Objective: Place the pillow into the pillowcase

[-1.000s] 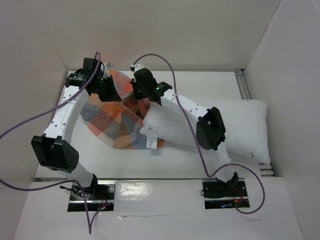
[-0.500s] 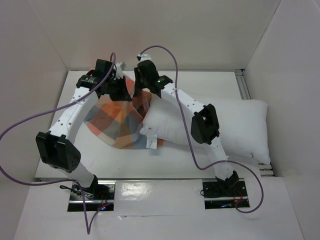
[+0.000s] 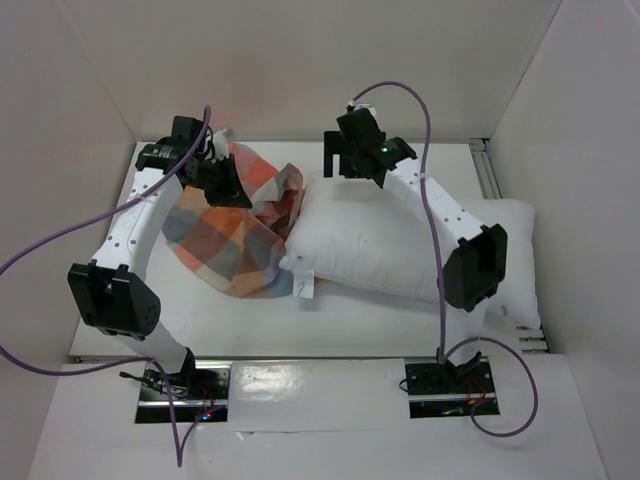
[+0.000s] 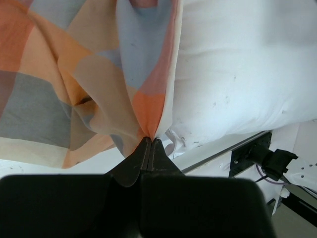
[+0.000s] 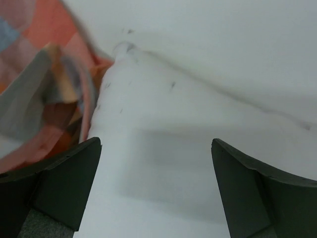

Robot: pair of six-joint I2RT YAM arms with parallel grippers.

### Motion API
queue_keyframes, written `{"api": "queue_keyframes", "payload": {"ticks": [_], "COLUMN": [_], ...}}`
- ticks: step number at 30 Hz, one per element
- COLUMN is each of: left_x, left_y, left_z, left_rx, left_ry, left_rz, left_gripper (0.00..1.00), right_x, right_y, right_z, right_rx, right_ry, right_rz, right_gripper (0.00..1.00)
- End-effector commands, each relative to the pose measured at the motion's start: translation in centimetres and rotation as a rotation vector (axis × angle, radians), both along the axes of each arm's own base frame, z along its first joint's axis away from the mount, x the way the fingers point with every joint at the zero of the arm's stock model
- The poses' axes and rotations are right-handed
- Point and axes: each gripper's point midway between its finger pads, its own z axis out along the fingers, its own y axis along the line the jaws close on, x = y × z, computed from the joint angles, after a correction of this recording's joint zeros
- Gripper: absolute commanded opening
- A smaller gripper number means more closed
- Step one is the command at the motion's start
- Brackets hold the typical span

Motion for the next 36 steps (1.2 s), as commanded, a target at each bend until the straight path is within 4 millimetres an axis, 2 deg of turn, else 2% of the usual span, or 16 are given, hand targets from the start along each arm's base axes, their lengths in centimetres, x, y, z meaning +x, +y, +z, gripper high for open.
{"api": "queue_keyframes", "payload": {"ticks": [1,2,3,4,8,9,10,12,13,17,20,22,24,28,34,36], "left_x": [-0.1,0.1,0.1,0.3,0.3,0.3,0.3,0.5,0.5,0.7,0.7,0.7,0.7,0.5,0.5,0.6], "left_y": [-1.0,-1.0,-1.0,-1.0,-0.8,-0.8,-0.8,-0.8,-0.8,-0.6,-0.6,-0.6,-0.6,-0.7,-0.7,-0.7], "left_z": [1.1,0.8,0.8,0.9,0.8,0.8,0.8,0.9,0.9,0.7,0.7,0.7,0.7,0.4,0.5,0.8], "left_rx": [-0.049,-0.048,-0.048,-0.049,-0.037,-0.037,-0.037,-0.038,-0.038,-0.021,-0.021,-0.021,-0.021,-0.027,-0.031,-0.033], "left_ry": [-0.005,0.004,0.004,-0.005,-0.011,-0.011,-0.011,-0.020,-0.020,-0.022,-0.022,-0.022,-0.022,-0.010,-0.006,-0.015], "left_rz": [-0.037,-0.037,-0.037,-0.037,-0.038,-0.038,-0.038,-0.038,-0.038,-0.027,-0.027,-0.027,-0.027,-0.032,-0.025,-0.025], "left_gripper": [0.00,0.00,0.00,0.00,0.00,0.00,0.00,0.00,0.00,0.00,0.00,0.00,0.00,0.00,0.00,0.00], "right_x": [-6.3,-7.5,-8.7,-9.7,-10.5,-10.6,-10.6,-10.8,-10.9,-11.0,-11.2,-12.2,-13.6,-15.9,-19.2,-20.4], "right_y": [-0.4,-0.6,-0.6,0.1,1.9,2.1,2.5,2.7,2.5,1.3,0.6,-0.2,-0.2,0.1,1.2,0.6], "right_z": [-0.4,0.2,-1.1,-1.2,-5.0,-6.4,-7.2,-7.5,-7.8,-2.5,4.0,7.2,9.2,11.9,10.7,10.0], "right_rx": [-0.041,-0.030,-0.040,-0.009,0.043,0.050,0.057,0.067,0.056,0.078,0.145,0.166,0.182,0.244,0.264,0.258], "right_ry": [0.087,0.087,0.119,0.134,0.205,0.225,0.239,0.247,0.250,0.126,-0.023,-0.067,-0.098,-0.134,-0.059,-0.025], "right_rz": [-0.024,-0.022,-0.021,-0.008,0.016,0.013,0.025,0.036,0.029,0.071,0.135,0.161,0.226,0.333,0.483,0.489], "right_gripper": [0.99,0.99,0.99,0.99,0.99,0.90,0.73,0.15,0.00,0.00,0.00,0.00,0.00,0.00,0.00,0.00]}}
